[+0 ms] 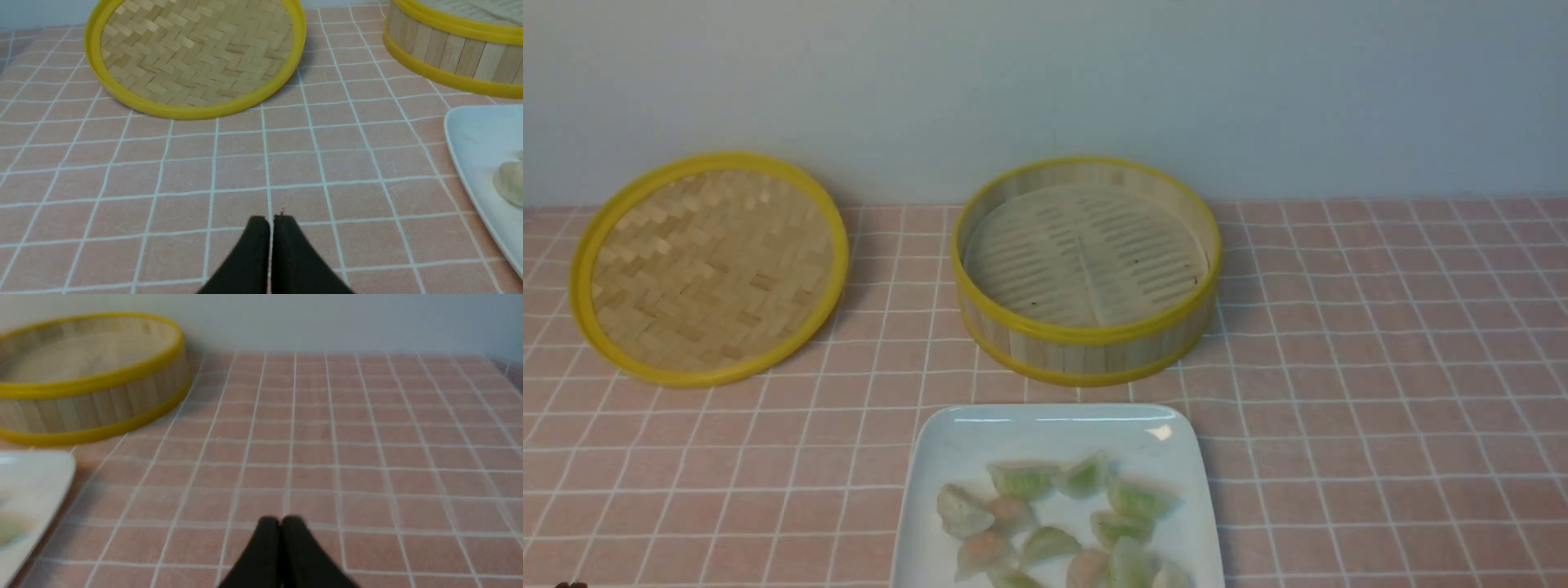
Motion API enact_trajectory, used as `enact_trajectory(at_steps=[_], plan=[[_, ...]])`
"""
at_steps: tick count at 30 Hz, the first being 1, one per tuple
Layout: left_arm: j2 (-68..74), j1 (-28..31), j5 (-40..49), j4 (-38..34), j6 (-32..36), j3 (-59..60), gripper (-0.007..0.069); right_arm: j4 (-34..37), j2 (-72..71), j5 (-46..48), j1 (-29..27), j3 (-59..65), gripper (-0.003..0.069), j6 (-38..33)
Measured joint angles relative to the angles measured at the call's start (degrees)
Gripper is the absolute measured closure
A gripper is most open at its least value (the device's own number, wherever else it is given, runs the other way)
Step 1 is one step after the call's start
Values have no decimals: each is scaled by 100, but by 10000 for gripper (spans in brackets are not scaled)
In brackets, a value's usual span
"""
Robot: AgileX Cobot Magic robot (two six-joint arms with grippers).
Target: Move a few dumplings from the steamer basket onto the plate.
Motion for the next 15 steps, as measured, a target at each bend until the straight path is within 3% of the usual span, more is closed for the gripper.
enact_trajectory(at_steps=[15], plan=[[0, 0, 0, 0, 0, 0, 631, 0, 0, -18, -70, 3, 673, 5]])
